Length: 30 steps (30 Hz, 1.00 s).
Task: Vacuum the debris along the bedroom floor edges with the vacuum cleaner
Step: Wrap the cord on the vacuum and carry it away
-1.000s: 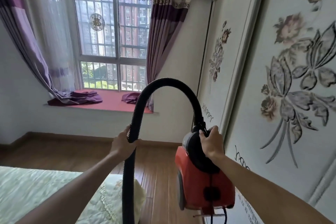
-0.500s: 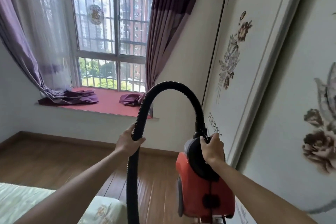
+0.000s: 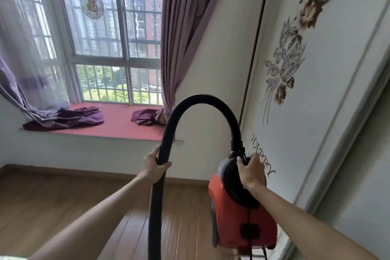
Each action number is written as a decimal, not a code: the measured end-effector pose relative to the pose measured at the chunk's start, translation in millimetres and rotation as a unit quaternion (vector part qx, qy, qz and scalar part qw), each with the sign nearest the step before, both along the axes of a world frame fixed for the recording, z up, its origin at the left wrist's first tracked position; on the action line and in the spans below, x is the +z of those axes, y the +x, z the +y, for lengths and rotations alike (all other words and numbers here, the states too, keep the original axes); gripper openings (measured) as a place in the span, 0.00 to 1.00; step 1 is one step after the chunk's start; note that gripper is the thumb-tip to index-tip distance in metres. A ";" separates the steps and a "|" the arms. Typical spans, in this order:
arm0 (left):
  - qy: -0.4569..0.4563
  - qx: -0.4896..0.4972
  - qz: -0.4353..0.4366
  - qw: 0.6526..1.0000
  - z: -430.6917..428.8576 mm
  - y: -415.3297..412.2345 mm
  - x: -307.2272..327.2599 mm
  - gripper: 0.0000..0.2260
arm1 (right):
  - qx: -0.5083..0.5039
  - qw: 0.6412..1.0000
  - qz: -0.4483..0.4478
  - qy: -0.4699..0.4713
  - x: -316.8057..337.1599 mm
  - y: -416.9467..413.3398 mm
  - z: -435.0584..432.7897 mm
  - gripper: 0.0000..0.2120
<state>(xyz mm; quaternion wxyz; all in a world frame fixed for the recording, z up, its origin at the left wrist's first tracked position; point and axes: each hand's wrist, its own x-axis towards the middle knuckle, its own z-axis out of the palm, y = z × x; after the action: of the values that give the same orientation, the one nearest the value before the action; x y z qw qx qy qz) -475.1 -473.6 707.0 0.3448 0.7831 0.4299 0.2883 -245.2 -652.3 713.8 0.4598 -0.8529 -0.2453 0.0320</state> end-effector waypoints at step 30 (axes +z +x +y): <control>-0.111 -0.001 0.098 0.989 312.4 284.9 -169.8 0.28 | -0.012 0.990 0.099 -0.103 -185.7 266.7 312.2 0.14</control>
<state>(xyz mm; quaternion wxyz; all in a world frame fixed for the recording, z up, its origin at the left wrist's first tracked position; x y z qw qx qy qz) -190.2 -161.2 537.1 0.3859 0.7648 0.4904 0.1601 21.4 -340.1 528.1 0.3919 -0.8912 -0.1835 0.1361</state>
